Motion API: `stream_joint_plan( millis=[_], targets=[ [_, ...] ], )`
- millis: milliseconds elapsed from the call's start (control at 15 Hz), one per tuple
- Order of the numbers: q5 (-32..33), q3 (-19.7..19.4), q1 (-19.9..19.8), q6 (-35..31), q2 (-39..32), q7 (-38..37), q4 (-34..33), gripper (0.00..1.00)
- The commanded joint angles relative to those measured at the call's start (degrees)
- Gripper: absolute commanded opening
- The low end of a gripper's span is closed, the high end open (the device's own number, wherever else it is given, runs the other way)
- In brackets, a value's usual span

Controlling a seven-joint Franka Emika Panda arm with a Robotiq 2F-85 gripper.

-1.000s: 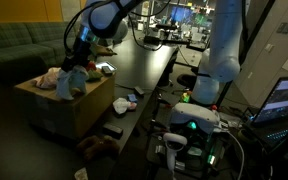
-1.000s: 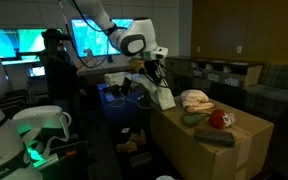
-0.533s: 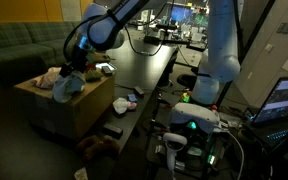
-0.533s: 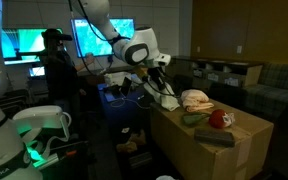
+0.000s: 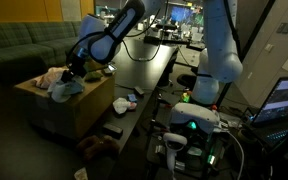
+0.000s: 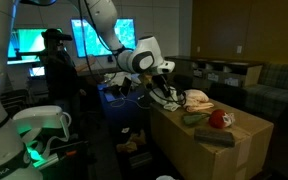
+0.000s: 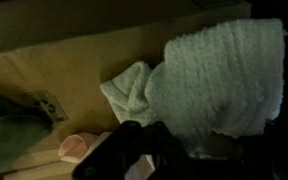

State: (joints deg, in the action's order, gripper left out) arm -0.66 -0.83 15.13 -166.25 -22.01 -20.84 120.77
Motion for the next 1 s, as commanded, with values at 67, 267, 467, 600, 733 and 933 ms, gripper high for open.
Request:
stream_joint_plan(
  millis=[67, 267, 467, 600, 733, 933],
  targets=[
    [4.34, -5.98, 5.32, -1.10, -3.13, -6.72, -3.46, 0.06],
    [6.44, -9.70, 8.36, -1.23, -4.19, -10.23, -4.29, 0.06],
    [7.29, -11.63, 9.68, 0.37, -4.50, -11.74, -5.02, 0.07],
    [7.68, -12.05, 9.93, 1.41, -4.19, -11.66, -5.11, 0.33],
    [8.09, -11.63, 9.63, 3.48, -3.30, -10.73, -5.00, 0.45],
    [9.66, -11.67, 9.62, 5.14, -1.94, -10.91, -5.04, 0.69]
  ],
)
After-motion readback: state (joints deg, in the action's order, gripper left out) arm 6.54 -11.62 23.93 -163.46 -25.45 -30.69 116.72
